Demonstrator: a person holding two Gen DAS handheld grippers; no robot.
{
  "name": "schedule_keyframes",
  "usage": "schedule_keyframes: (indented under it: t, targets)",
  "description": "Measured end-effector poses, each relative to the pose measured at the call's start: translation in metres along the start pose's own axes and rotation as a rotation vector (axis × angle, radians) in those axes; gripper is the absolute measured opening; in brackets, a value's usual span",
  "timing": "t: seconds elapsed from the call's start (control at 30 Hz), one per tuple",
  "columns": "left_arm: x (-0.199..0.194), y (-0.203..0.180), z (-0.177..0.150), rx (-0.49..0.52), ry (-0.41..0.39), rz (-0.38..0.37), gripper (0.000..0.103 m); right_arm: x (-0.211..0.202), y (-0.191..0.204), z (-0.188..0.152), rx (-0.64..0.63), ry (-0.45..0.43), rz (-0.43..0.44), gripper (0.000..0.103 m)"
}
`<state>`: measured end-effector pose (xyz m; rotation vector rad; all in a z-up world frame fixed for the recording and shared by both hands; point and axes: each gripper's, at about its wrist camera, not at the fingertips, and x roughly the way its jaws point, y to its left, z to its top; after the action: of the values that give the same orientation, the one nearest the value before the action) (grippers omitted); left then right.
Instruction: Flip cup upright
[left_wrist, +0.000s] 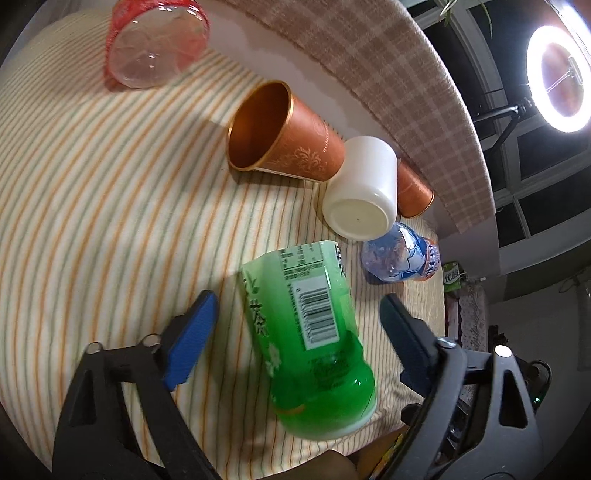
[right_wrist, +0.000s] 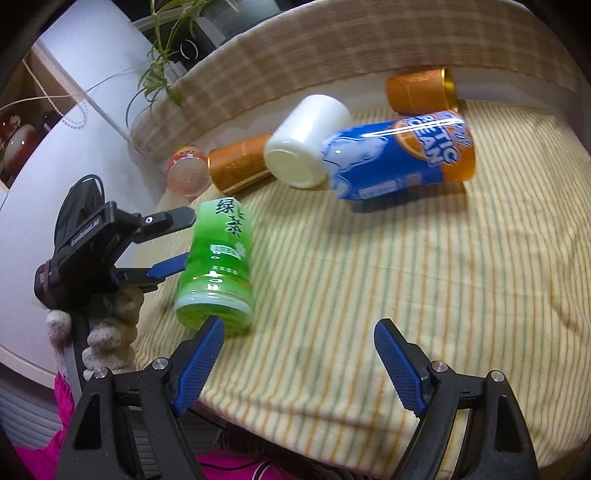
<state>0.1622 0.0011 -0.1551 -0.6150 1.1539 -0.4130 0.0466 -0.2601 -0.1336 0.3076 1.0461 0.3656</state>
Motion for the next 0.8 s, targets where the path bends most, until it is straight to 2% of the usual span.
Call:
schedule_keyframes:
  t: [0.2,0.37,0.47,0.57,0.8]
  targets:
    - [0.009,-0.002,0.001,0.004,0.02,0.006,0.084,-0.008,-0.01,-0.004,0.008,-0.018,-0.014,0.085]
    - [0.017,-0.003,0.003,0.018,0.041,0.022,0.069,-0.006,-0.018,-0.004,0.037,-0.02,-0.023,0.085]
    - [0.017,-0.007,0.002,0.039,0.035,0.031,0.069,-0.005,-0.021,-0.003,0.058,-0.019,-0.02,0.085]
    - [0.012,-0.016,0.001,0.079,0.008,0.051,0.069,-0.006,-0.021,-0.003,0.063,-0.025,-0.022,0.085]
    - [-0.011,-0.056,-0.012,0.267,-0.111,0.119,0.069,-0.009,-0.019,-0.001,0.062,-0.043,-0.027,0.085]
